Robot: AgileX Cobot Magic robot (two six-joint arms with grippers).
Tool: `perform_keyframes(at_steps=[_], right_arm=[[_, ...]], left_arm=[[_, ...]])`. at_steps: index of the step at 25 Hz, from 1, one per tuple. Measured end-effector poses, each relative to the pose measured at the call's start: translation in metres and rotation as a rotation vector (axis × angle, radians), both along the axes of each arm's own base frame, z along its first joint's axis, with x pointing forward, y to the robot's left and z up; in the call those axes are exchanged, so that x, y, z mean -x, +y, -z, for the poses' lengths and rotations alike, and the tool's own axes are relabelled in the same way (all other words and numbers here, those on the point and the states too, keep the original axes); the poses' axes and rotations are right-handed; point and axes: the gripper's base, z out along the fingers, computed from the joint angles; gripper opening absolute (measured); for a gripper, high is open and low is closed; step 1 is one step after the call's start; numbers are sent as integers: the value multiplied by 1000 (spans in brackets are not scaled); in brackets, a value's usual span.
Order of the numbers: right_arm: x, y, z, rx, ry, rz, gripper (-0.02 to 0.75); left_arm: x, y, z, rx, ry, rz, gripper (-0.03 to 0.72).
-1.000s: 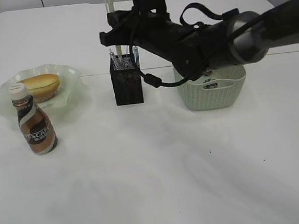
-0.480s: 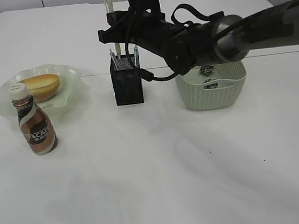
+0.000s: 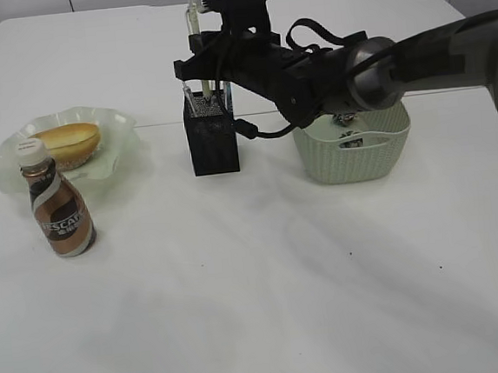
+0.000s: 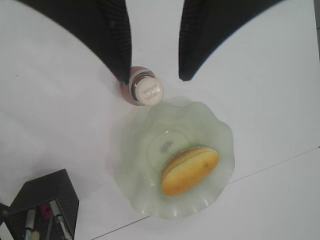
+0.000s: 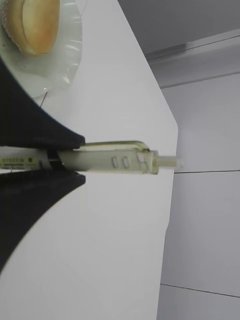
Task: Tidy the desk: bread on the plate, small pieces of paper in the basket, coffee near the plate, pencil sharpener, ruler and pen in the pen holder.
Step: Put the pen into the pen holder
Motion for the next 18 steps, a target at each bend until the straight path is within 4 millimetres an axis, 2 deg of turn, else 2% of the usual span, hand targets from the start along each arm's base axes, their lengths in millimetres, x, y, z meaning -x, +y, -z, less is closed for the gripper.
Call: perform_keyframes(at_steps=[10,13,18], right_arm=[[-3,-4,13,1,81,23,107],[-3,-5,15,-3,107,27,157],[-3,-5,17,-5,135,31,293]], left_arm=[[0,0,0,1,-1,0,241],[0,0,0,1,-1,0,241],[0,0,0,1,-1,0,241]])
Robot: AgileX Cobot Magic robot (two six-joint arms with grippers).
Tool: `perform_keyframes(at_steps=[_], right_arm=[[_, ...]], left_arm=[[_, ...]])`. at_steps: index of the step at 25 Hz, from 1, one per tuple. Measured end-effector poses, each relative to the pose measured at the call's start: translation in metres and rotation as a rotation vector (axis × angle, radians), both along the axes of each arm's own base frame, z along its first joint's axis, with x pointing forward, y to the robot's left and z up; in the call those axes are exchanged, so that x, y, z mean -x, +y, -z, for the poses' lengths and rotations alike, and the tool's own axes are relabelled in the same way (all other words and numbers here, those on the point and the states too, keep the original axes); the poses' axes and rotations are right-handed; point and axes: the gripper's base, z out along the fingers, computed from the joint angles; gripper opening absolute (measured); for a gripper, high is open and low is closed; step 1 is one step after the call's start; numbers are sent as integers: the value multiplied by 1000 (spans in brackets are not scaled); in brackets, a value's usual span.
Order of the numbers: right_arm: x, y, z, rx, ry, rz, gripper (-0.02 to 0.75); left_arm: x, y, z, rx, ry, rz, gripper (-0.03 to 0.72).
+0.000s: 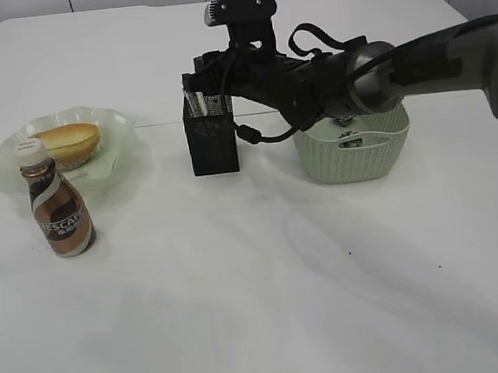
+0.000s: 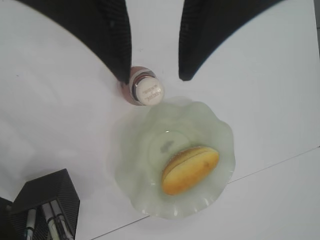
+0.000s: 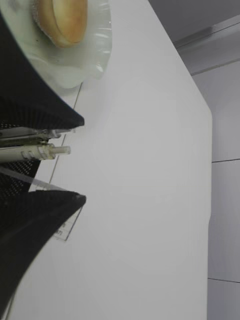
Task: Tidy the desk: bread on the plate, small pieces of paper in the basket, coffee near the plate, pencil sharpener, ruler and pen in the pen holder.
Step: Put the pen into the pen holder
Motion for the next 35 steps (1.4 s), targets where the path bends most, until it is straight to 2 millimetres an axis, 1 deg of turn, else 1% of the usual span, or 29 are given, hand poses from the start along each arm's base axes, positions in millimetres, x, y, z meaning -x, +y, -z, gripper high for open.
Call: perform_keyframes(at_steps=[4,5,8,11,13,15,16,20,22,27,31,33,35], right_arm=[[2,-1,6,31,75,5,324],[3,-2,5,43,98,6,326],[8,-5,-7,78,167,11,328],[17,-10,-26,105,255,22,329],[25,-14,-43,112,315,29,331],[34,-18,-60,128,365,32,347],[39,-20,-69,131,383,32,360],[57,-29,-103,150,423,33,433],[66,-33,-113,174,458,34,447],[87,-43,-128,240,585,36,451],[106,-55,-143,352,643,19,451],[115,-59,-154,367,661,19,451],[124,-64,-166,372,661,20,451]], left_arm=[[0,0,0,-1,-1,0,241],[0,0,0,-1,-1,0,241],[0,0,0,-1,-1,0,241],[0,1,0,-13,-6,-2,241],[-1,2,-1,-27,-13,-5,241],[-1,2,-1,-26,-14,-8,267],[-1,2,-1,-22,-13,-11,295],[0,2,0,-7,-6,-26,470],[1,3,0,-9,8,-34,513],[5,4,4,-13,69,-53,517],[9,2,4,-16,94,-52,502],[16,-1,-1,3,85,-35,499],[31,-5,-13,55,67,1,497]])
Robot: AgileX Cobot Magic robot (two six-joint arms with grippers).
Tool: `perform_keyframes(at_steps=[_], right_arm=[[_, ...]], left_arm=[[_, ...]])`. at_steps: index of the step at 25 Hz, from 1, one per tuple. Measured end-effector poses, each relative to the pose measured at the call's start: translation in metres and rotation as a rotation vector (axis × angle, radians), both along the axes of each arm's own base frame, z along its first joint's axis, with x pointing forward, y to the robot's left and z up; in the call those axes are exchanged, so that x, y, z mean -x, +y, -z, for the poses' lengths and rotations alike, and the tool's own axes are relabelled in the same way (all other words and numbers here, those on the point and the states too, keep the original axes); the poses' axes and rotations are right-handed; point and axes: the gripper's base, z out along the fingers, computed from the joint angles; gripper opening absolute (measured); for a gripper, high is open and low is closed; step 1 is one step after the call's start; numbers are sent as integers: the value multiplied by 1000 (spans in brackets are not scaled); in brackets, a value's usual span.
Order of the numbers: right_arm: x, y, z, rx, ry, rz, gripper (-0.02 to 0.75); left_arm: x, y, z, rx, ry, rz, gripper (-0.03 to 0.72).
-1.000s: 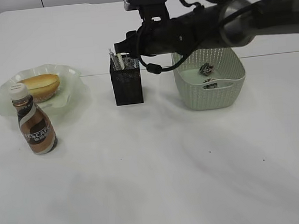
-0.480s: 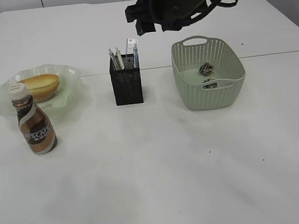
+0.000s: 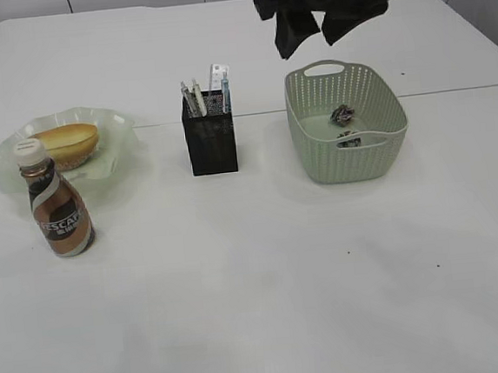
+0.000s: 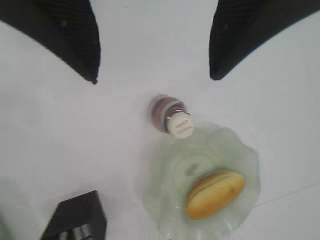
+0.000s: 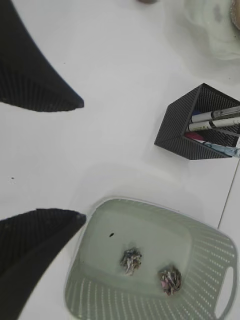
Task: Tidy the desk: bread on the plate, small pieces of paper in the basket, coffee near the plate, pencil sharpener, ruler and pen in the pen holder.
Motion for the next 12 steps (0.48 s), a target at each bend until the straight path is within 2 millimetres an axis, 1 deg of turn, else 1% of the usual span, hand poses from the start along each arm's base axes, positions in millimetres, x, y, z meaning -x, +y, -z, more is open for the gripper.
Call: perform_keyframes(at_steps=[3,7,9,12], right_arm=[[14,-7,-18,7,7,3,452],[31,-16,-25,48,91,7,452],[42,-21,-29,56,109,9,452],[63,-31,-40,47,91,9,452]], left_arm=[[27,-6,-18,98,-20,62,497],[59,-9,-39,157,-69,138,496],[71,-5,-47,181,-97,154,496],[92,8,-54,207,-131,158,496]])
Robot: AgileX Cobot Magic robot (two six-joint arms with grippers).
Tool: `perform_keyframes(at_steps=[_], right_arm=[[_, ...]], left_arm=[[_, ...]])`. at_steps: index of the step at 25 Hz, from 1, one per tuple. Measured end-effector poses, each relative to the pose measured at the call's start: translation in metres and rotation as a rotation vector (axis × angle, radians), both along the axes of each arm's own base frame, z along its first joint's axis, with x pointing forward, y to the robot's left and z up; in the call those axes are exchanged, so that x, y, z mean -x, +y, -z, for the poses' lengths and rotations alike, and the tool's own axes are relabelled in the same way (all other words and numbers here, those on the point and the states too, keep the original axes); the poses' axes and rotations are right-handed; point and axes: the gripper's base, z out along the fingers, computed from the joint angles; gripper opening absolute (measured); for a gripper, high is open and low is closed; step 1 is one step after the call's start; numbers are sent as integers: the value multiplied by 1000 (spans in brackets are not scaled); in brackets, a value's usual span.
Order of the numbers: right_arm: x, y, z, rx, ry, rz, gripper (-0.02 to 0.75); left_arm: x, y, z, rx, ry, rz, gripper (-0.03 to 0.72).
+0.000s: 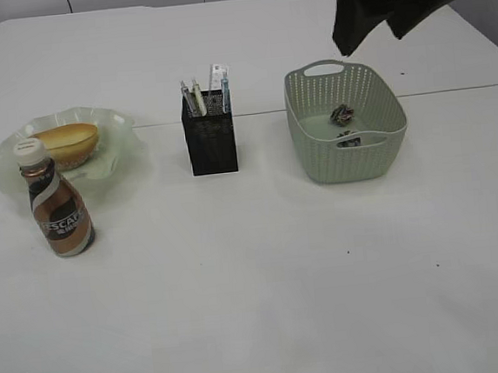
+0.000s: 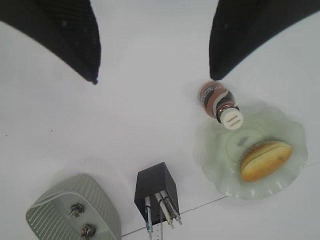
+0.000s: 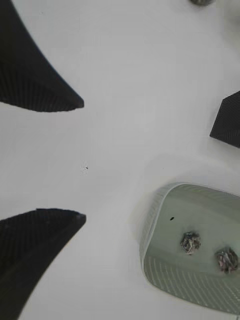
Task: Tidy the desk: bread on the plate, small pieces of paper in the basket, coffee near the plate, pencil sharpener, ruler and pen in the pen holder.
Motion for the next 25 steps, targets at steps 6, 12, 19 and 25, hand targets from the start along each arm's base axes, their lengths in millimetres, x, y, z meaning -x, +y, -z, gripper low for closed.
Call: perform_keyframes(at_steps=[6,12,19,25], right_arm=[[52,-25,-17,-39,-83,-2,452],[105,-47,-17,-91,-163,-48,452],[178,-69,-15,-210,-279,-171,452],[234,-93,13,-227,-330,-232,452]], left_arm=[[50,35,9,53,-63,2,497],[90,64,49,89,-126,17,496],[123,83,92,139,-188,61,496],[146,87,119,224,-253,174,496]])
